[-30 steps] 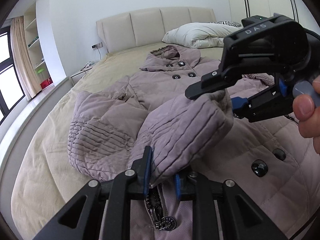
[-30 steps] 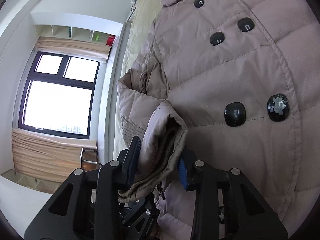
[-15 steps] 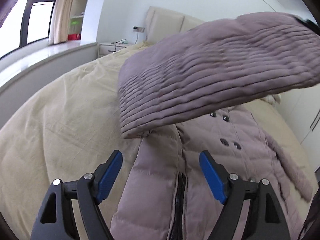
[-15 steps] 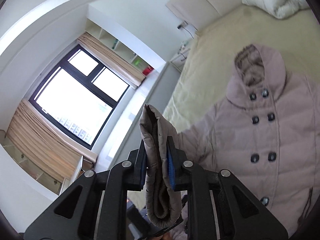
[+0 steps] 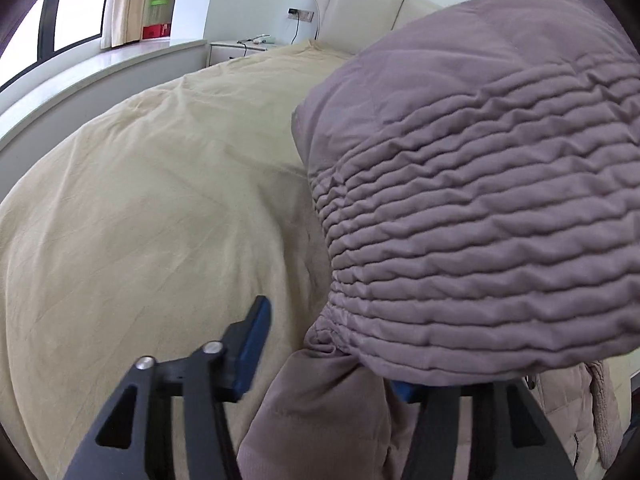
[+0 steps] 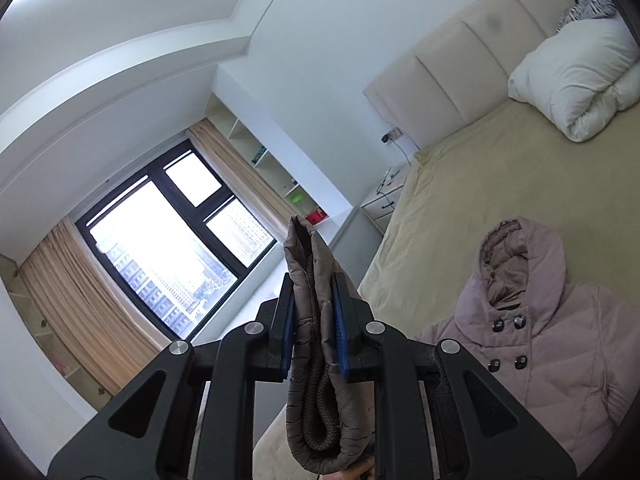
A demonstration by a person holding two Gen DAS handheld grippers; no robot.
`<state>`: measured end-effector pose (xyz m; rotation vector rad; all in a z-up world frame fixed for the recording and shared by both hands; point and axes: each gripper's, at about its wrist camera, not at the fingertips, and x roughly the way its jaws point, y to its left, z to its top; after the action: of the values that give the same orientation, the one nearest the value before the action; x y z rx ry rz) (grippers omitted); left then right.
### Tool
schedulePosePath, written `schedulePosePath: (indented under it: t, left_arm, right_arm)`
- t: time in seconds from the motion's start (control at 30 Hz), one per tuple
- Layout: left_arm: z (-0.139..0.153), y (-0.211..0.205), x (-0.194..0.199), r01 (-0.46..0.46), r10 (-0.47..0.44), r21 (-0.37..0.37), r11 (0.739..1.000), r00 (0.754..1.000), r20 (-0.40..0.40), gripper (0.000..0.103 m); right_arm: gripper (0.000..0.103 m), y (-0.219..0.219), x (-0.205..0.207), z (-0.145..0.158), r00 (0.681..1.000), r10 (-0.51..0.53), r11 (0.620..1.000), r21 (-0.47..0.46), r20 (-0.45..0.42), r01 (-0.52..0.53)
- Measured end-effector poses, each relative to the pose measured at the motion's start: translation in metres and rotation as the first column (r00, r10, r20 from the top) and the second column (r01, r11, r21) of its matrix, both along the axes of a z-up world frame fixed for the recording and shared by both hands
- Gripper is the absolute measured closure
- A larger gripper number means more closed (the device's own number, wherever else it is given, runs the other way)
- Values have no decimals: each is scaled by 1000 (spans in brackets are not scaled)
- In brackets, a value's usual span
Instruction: Fold large clothes
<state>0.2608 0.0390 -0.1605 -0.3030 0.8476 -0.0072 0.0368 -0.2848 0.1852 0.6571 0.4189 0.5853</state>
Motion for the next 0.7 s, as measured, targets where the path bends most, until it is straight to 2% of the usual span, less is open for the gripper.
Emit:
schedulePosePath:
  t: [0.03, 0.07, 0.17, 0.27, 0.4, 0.47, 0.57, 0.6, 0.67, 0.7]
  left_arm:
    - [2, 1, 1, 4, -4, 20, 1000, 1000, 10, 68]
    - [4, 0, 0, 4, -6, 54, 999, 1000, 26, 74]
    - [10, 3, -4, -22, 14, 119, 993, 998, 65, 75]
    - [2, 8, -11, -72, 63, 137, 988, 995, 73, 71]
    - [-19, 19, -13, -92, 88, 116, 989, 995, 39, 65]
    - [-21, 23, -12, -80, 78, 110, 991, 997, 27, 62]
    - [-15, 24, -16, -41, 39, 148, 988, 999, 13, 60]
    - [-13, 23, -22, -26, 25, 174, 984, 1000, 11, 57]
    - [-10, 24, -36, -8, 7, 222, 975, 1000, 5, 51]
    - [-7, 26, -44, -3, 4, 232, 973, 1000, -1, 51]
  right_arm:
    - [87, -13, 5, -12, 1000, -23, 1000, 6, -16, 24]
    - [87, -25, 10, -22, 998, -50, 999, 12, -36, 50]
    - [87, -64, 29, -70, 984, -129, 990, 37, -120, 134]
    - [88, -91, 58, -146, 954, -190, 977, 49, -232, 207]
    - [88, -108, 99, -264, 872, -236, 961, 28, -428, 274]
    - [88, -111, 119, -328, 812, -261, 955, -20, -522, 294]
    - [88, -123, 127, -406, 721, -334, 929, -86, -607, 359]
    - [88, -130, 127, -422, 707, -331, 925, -64, -625, 376]
    - [88, -138, 124, -438, 729, -295, 925, 8, -618, 381]
    - [88, -137, 124, -436, 734, -300, 927, -3, -609, 376]
